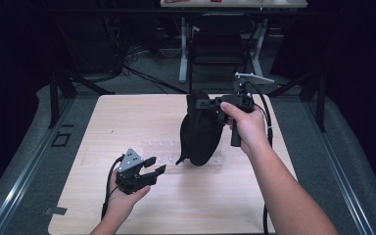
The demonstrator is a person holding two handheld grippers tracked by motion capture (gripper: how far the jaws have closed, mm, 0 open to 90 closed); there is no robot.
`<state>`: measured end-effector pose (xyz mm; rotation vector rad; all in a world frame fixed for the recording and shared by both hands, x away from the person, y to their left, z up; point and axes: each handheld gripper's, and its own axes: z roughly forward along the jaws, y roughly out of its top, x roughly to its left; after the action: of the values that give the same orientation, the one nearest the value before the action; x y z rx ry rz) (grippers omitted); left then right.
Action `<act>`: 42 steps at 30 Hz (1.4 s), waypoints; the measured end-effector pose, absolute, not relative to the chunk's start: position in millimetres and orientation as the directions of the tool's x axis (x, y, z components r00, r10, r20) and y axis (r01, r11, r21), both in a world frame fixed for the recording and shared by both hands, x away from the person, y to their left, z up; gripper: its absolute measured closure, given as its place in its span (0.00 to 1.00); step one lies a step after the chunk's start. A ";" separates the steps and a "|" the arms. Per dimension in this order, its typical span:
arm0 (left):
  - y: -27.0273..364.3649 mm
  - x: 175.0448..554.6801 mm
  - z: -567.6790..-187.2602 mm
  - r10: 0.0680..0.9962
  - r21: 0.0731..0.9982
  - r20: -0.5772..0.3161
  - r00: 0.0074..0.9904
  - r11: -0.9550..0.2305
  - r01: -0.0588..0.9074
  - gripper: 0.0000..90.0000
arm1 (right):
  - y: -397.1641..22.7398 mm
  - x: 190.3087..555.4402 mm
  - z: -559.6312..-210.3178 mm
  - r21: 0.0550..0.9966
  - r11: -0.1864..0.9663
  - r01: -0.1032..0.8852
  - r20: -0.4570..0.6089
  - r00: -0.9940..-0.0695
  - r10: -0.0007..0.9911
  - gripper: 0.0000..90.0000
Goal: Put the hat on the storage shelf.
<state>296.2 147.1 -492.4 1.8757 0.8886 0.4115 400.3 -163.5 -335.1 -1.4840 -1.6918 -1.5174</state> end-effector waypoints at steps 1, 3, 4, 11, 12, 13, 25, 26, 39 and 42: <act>144.1 296.5 -490.6 0.728 0.883 -0.096 0.679 -0.253 0.396 0.59 | -163.2 400.3 -335.1 0.439 -0.167 0.883 0.842 -0.340 0.419 0.97; 139.1 297.2 -487.4 0.721 0.884 -0.089 0.687 -0.260 0.388 0.60 | -162.4 400.3 -335.1 0.438 -0.165 0.884 0.843 -0.340 0.416 0.97; 136.3 297.4 -485.8 0.716 0.886 -0.087 0.692 -0.262 0.383 0.61 | -162.1 400.5 -335.1 0.437 -0.166 0.884 0.844 -0.339 0.415 0.97; 117.4 296.9 -479.6 0.691 0.887 -0.049 0.721 -0.302 0.350 0.62 | -159.1 401.0 -335.9 0.435 -0.165 0.885 0.847 -0.341 0.407 0.97; 114.9 296.9 -479.9 0.689 0.887 -0.045 0.724 -0.305 0.346 0.62 | -158.7 401.0 -335.9 0.435 -0.164 0.885 0.848 -0.342 0.406 0.97; 113.0 297.0 -479.9 0.685 0.885 -0.038 0.728 -0.315 0.343 0.63 | -158.6 400.9 -335.8 0.435 -0.165 0.885 0.848 -0.341 0.405 0.97; 97.9 299.1 -485.7 0.685 0.857 0.023 0.728 -0.388 0.338 0.88 | -160.3 400.5 -337.4 0.432 -0.172 0.885 0.852 -0.339 0.399 0.97; 97.5 298.6 -485.7 0.685 0.857 0.033 0.728 -0.394 0.332 0.90 | -160.5 400.4 -337.4 0.436 -0.169 0.884 0.850 -0.342 0.400 0.97; 99.9 295.3 -488.6 0.691 0.856 0.067 0.720 -0.410 0.314 0.94 | -162.1 395.2 -331.5 0.457 -0.189 0.869 0.847 -0.359 0.392 0.84; 101.8 294.7 -489.7 0.695 0.856 0.085 0.714 -0.418 0.304 0.95 | -166.6 391.6 -326.7 0.481 -0.191 0.855 0.830 -0.375 0.413 0.82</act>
<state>294.7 101.8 -489.7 2.0152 0.7627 0.5463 391.6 -166.6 -326.7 -1.4688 -1.6965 -1.5880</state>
